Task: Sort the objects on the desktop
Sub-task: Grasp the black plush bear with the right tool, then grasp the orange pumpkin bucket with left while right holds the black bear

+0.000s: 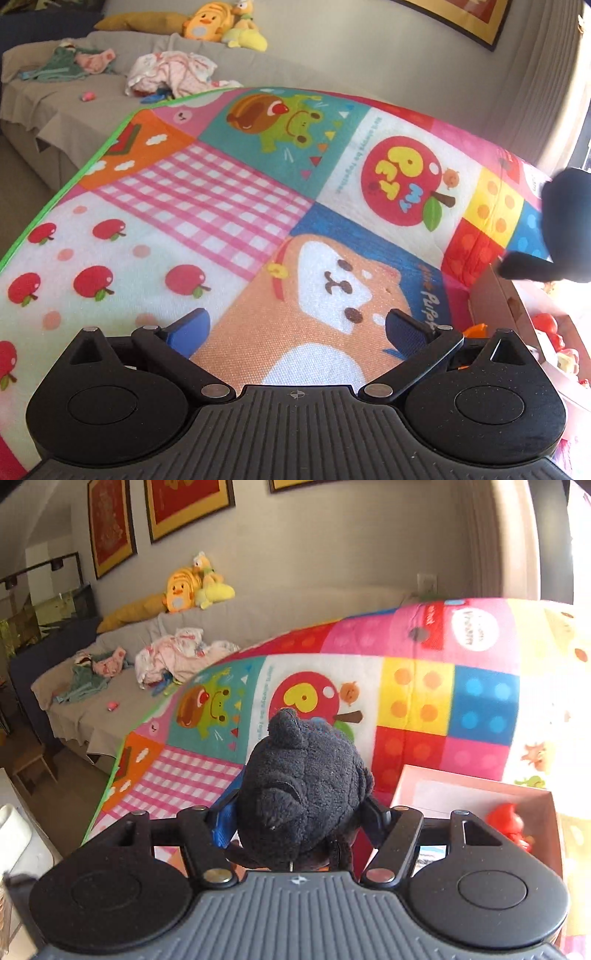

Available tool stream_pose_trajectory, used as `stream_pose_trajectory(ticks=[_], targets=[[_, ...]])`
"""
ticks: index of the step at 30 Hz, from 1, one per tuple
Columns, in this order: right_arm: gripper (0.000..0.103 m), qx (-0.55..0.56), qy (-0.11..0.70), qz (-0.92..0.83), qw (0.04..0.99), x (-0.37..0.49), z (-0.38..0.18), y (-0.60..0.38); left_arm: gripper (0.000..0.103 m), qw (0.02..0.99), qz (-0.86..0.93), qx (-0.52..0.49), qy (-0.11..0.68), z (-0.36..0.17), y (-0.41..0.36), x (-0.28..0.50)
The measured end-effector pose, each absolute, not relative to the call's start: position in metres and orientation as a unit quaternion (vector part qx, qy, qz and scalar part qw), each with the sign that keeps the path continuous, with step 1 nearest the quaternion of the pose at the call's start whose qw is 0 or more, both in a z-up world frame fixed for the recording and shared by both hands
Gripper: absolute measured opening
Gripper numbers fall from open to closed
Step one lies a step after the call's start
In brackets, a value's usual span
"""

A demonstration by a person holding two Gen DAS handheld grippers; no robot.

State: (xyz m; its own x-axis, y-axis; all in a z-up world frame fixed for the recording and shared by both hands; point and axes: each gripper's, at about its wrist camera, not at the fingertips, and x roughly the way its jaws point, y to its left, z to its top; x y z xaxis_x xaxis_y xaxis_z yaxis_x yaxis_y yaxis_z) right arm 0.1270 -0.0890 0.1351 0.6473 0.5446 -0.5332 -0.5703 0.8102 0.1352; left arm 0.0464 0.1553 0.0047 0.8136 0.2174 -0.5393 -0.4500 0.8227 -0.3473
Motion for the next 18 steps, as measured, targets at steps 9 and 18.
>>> stream_pose_trajectory(ticks=[9, 18], targets=[[0.067, 0.001, 0.384, 0.24, 0.892, 0.066, 0.059, -0.207, 0.103, 0.954, 0.092, -0.162, 0.235, 0.013, 0.113, 0.053], [0.091, 0.088, 0.312, 0.167, 0.931, 0.04, 0.024, -0.255, 0.103, 0.962, 0.018, -0.038, 0.271, 0.013, 0.049, 0.069]])
